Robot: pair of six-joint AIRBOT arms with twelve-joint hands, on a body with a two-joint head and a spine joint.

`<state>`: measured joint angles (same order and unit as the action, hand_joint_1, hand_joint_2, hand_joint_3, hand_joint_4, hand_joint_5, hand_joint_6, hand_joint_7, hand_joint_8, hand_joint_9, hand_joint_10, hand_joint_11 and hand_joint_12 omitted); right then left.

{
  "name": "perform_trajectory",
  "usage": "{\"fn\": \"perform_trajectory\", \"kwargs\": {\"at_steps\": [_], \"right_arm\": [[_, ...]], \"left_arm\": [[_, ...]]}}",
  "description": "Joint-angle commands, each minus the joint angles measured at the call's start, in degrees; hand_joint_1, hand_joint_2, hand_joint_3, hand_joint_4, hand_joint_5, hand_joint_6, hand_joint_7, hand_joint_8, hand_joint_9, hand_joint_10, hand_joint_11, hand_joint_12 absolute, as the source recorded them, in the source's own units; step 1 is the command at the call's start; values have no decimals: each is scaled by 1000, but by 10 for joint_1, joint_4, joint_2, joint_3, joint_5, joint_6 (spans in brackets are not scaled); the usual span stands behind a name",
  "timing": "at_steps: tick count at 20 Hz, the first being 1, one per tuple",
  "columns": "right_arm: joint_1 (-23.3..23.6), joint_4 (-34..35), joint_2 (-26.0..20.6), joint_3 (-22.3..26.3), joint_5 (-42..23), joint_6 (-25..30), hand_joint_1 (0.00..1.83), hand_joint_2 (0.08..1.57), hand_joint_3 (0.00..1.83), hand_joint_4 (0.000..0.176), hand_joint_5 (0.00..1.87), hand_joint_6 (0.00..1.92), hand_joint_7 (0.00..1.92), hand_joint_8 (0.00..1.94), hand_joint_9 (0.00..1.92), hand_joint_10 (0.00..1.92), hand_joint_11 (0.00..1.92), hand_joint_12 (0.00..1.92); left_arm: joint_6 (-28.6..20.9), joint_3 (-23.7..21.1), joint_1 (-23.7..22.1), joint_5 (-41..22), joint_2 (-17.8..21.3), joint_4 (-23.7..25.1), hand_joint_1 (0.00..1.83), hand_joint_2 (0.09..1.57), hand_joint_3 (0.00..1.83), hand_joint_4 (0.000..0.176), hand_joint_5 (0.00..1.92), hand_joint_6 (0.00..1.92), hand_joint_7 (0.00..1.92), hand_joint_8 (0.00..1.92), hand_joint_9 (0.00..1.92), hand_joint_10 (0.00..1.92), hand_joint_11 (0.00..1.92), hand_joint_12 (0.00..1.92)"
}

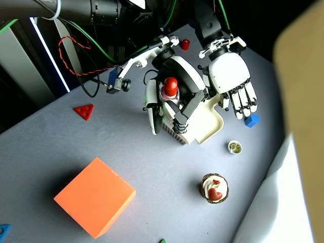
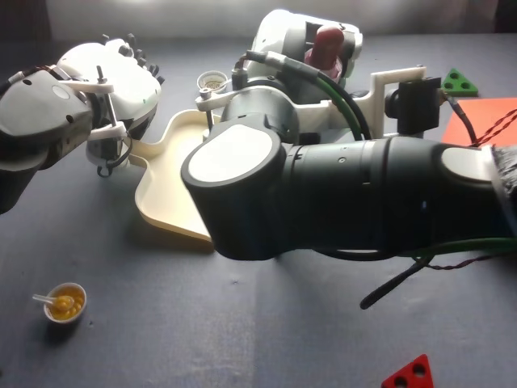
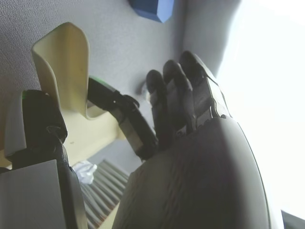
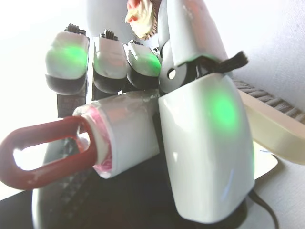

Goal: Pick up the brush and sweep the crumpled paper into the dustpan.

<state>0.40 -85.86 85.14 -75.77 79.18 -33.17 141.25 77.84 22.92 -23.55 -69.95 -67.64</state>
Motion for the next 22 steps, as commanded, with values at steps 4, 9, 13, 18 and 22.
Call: {"fn": "perform_trajectory", "kwargs": {"at_steps": [4, 9, 13, 18, 22], "right_arm": [[3, -63, 10, -12, 20, 14, 1302, 1137, 0, 0, 1142, 1921, 1216, 1941, 1307, 1921, 1361, 1921], [7, -97, 11, -19, 18, 84, 1296, 1136, 0, 0, 1173, 1921, 1228, 1941, 1321, 1921, 1385, 1921], [17, -99, 3, -15, 18, 166, 1283, 1128, 0, 0, 1177, 1921, 1233, 1941, 1308, 1921, 1351, 1921], [18, -111, -4, -16, 21, 235, 1302, 1135, 1, 0, 1168, 1921, 1200, 1941, 1277, 1921, 1309, 1921], [20, -119, -19, -2, 21, 238, 1333, 1121, 0, 0, 1156, 1921, 1231, 1941, 1339, 1921, 1282, 1921]], "left_arm": [[3, 2, -4, -38, 5, 26, 1110, 1081, 3, 0, 1056, 855, 358, 1, 249, 1, 0, 522], [3, 6, -11, -36, 2, 34, 1110, 1091, 0, 0, 1037, 885, 342, 0, 247, 0, 0, 542], [3, 5, -11, -36, 2, 34, 1111, 1084, 1, 0, 1053, 860, 333, 1, 235, 1, 0, 527], [3, 6, -12, -36, 1, 34, 1116, 1081, 0, 0, 1058, 851, 335, 0, 238, 0, 0, 529], [3, 6, -12, -35, 1, 34, 1113, 1089, 1, 0, 1041, 878, 335, 3, 241, 5, 3, 579]]}}
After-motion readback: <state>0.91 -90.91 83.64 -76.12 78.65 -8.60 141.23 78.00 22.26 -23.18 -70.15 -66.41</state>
